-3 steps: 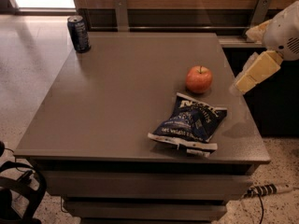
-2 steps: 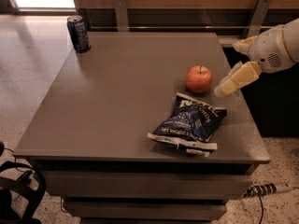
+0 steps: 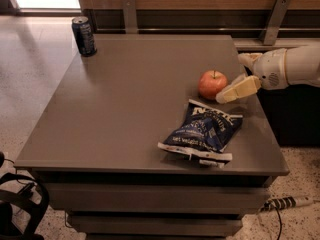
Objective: Move apple near pepsi can
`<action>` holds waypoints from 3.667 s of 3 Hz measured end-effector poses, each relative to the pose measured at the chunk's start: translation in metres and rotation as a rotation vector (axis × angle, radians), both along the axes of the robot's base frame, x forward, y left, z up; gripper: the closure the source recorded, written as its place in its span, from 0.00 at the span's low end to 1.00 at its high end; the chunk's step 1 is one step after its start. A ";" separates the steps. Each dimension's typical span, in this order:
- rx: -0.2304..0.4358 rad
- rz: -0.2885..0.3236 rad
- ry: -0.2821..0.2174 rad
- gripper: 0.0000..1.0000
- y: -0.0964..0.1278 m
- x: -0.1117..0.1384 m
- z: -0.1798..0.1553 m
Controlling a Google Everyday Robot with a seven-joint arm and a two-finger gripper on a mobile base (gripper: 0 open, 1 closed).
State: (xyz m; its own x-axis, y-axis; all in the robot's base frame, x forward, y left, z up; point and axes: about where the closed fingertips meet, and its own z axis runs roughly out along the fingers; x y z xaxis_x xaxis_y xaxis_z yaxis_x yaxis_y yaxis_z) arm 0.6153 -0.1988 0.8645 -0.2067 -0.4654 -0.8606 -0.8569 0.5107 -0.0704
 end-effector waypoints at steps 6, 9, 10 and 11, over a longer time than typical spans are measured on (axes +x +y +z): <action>0.099 0.024 -0.022 0.86 0.025 0.022 -0.026; 0.077 0.003 -0.033 1.00 0.021 0.027 0.003; 0.042 -0.021 -0.057 1.00 0.017 0.037 0.049; 0.013 -0.055 -0.089 1.00 0.024 0.054 0.087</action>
Offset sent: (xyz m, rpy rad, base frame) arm 0.0278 0.0168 -0.0333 0.1353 -0.0381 0.0066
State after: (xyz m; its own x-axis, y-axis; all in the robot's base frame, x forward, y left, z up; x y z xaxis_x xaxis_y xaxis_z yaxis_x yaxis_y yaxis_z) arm 0.6697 -0.1748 0.9515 -0.1539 -0.4444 -0.8825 -0.8184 0.5578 -0.1382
